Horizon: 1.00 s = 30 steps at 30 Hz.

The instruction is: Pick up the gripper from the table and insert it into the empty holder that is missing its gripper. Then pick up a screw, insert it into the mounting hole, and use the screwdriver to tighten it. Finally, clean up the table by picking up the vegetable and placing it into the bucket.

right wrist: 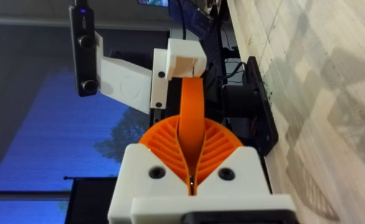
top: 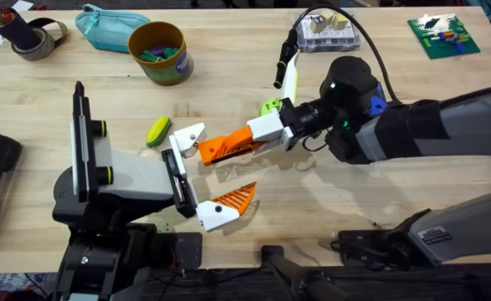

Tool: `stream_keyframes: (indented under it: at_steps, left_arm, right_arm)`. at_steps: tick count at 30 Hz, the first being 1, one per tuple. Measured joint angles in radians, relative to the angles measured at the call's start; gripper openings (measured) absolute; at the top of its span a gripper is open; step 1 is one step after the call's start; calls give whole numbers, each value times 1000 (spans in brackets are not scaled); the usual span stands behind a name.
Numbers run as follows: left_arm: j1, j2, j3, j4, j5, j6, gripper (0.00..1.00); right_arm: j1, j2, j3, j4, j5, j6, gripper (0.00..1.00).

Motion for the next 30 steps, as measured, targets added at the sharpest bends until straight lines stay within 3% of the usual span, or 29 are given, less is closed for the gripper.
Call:
stream_keyframes:
  at_steps: [17, 22, 30]
  left_arm:
    - [0, 2, 1, 3, 0, 0, 988]
    - [0, 2, 1, 3, 0, 0, 988]
    - [0, 2, 1, 3, 1, 0, 988]
  right_arm:
    - [0, 0, -1, -12, -34, -23, 23]
    - [0, 1, -2, 89, -79, -18, 23]
    - [0, 1, -2, 109, -89, -2, 23]
